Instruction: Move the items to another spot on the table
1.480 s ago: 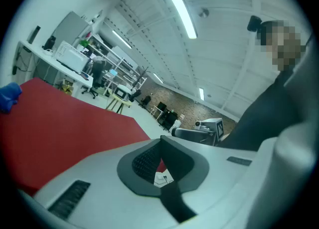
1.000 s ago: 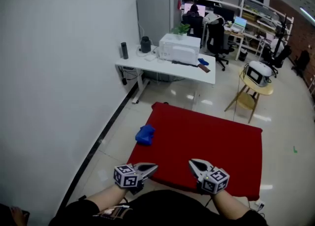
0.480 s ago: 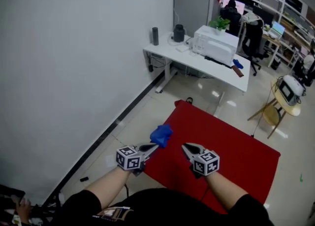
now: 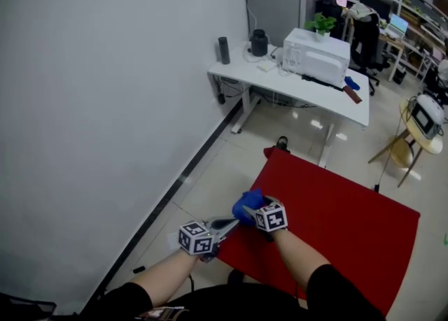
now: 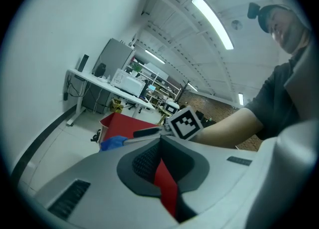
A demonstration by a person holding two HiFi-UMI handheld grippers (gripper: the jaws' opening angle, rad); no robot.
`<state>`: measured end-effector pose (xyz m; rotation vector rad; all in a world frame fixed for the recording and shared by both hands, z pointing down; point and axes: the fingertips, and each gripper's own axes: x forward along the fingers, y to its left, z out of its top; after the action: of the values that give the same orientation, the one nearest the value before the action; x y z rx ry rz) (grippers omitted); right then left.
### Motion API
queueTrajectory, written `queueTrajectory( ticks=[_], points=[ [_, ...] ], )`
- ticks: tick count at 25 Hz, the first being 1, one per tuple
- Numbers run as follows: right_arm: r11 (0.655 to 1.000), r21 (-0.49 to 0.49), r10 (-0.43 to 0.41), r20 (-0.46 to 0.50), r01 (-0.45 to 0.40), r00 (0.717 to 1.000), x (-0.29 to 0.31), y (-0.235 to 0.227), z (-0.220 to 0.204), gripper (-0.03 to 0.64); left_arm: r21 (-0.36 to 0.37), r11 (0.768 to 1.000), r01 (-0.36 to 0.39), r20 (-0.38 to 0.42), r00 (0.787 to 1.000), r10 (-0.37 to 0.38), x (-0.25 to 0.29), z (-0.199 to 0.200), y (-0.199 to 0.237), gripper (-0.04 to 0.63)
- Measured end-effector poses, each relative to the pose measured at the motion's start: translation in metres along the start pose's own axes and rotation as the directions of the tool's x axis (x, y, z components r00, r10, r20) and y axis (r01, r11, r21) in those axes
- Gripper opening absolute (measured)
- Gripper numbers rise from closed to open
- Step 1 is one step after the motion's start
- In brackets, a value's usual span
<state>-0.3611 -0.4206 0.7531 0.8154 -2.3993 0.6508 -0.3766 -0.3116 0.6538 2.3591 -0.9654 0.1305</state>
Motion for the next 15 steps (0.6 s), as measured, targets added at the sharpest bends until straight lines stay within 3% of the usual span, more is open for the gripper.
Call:
queueTrajectory(
  ticks=[3,6,11,15],
  points=[
    [0.994,0.003,-0.106,-0.041,0.106,0.994,0.038,-0.01,-0.009,0.434,-0.021,1.0,0.003,-0.024,1.0,-0.004,-0.012,-0.012,0.01,-0.008],
    [0.985,0.002,-0.171,-0.108,0.172,0.979,0.065,-0.016,-0.027,0.439,-0.032,0.999,0.002,-0.061,0.998,-0.004,-0.028,-0.024,0.015,-0.008],
    [0.985,-0.019,-0.174,-0.154,0.173,0.973,0.088,-0.024,-0.043,0.437,-0.025,1.0,0.001,-0.104,0.995,-0.003,-0.047,-0.033,0.021,-0.008],
    [0.984,-0.054,-0.173,-0.133,0.167,0.976,0.089,-0.022,-0.04,0.353,-0.017,1.0,-0.01,-0.108,0.994,0.008,-0.05,-0.03,0.029,-0.008]
  ],
)
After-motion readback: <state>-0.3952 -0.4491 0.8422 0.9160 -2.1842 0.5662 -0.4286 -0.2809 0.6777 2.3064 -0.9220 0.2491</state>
